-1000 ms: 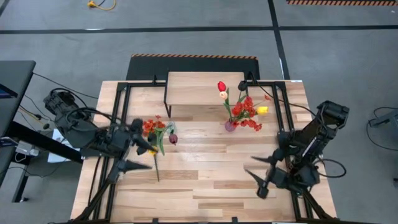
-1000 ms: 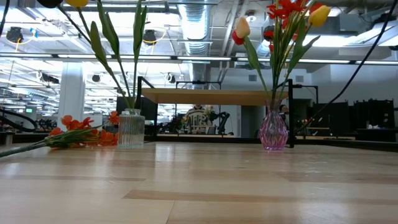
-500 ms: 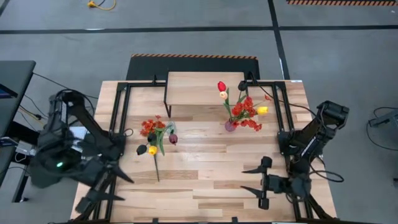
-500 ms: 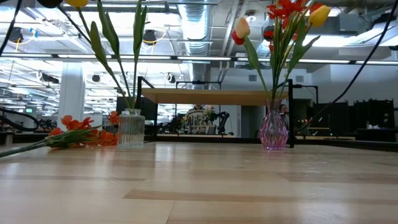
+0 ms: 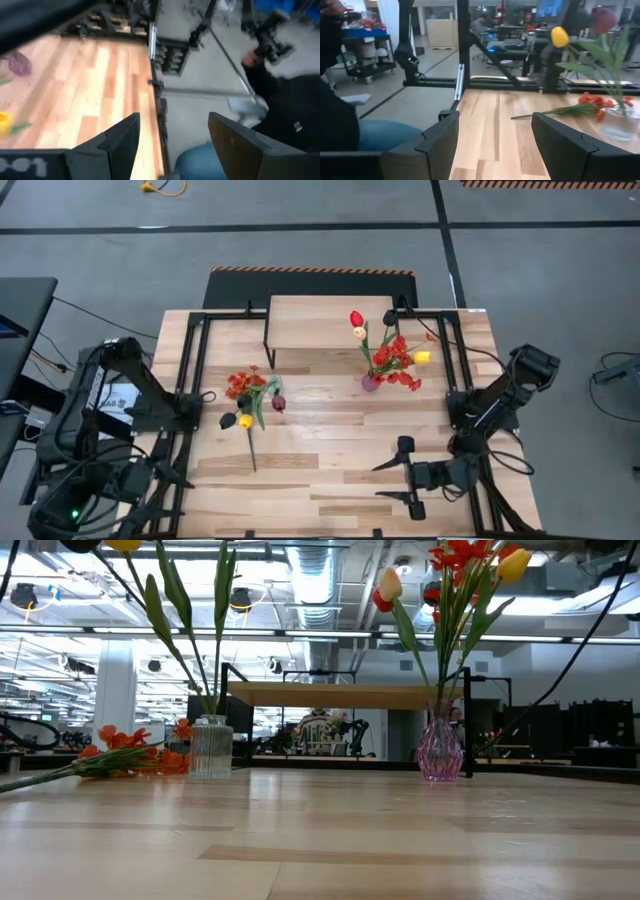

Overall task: Pick and place flowers into a vace then onto a shelf
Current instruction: Put the red flower into the transparent vase

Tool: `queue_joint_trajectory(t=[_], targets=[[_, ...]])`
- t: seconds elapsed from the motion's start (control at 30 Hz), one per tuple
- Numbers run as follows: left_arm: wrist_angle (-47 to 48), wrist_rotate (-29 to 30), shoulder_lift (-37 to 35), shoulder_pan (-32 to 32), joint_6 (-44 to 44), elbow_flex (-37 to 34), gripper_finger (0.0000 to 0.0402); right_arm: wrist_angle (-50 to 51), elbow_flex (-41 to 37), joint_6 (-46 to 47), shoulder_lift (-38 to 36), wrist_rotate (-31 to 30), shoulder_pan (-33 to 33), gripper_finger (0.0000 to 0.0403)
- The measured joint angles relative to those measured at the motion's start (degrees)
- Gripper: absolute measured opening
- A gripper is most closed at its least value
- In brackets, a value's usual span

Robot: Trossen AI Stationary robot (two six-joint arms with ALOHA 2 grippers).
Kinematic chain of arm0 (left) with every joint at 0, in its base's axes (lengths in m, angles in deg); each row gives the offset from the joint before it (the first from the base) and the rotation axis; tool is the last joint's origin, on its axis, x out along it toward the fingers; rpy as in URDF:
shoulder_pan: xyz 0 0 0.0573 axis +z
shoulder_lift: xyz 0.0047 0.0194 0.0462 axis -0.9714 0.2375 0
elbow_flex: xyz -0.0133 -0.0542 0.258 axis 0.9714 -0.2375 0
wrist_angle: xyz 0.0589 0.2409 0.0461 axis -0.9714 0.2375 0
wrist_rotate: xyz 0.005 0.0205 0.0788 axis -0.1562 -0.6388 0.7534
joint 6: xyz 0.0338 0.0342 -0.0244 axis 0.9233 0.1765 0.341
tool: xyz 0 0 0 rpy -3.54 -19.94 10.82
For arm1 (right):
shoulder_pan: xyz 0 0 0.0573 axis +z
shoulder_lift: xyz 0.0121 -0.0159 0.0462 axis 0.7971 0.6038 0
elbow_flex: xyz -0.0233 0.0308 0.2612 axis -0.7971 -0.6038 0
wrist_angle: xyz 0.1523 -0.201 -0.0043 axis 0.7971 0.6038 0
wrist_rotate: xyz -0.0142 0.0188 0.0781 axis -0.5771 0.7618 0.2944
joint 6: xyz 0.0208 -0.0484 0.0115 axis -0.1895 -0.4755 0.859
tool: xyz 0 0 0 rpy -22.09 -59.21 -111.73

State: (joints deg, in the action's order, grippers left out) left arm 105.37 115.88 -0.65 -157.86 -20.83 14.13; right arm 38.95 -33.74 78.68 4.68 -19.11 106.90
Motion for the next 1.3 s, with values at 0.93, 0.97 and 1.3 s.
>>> queue_joint_trajectory(t=[0.93,0.97,1.3], targets=[[-38.88,-16.43,-9.91,-1.80,27.14,-29.78,0.0226,-3.58,18.54,2.05,29.48,-8.07,-16.39,0.0229],[-38.85,-16.41,-10.01,-1.78,27.61,-29.78,0.0226,-1.43,18.95,4.58,29.45,-6.42,-17.24,0.0219],[-38.54,-14.36,-10.25,-1.78,32.10,-29.78,0.0226,12.93,20.52,22.43,29.41,0.61,-23.21,0.0012]])
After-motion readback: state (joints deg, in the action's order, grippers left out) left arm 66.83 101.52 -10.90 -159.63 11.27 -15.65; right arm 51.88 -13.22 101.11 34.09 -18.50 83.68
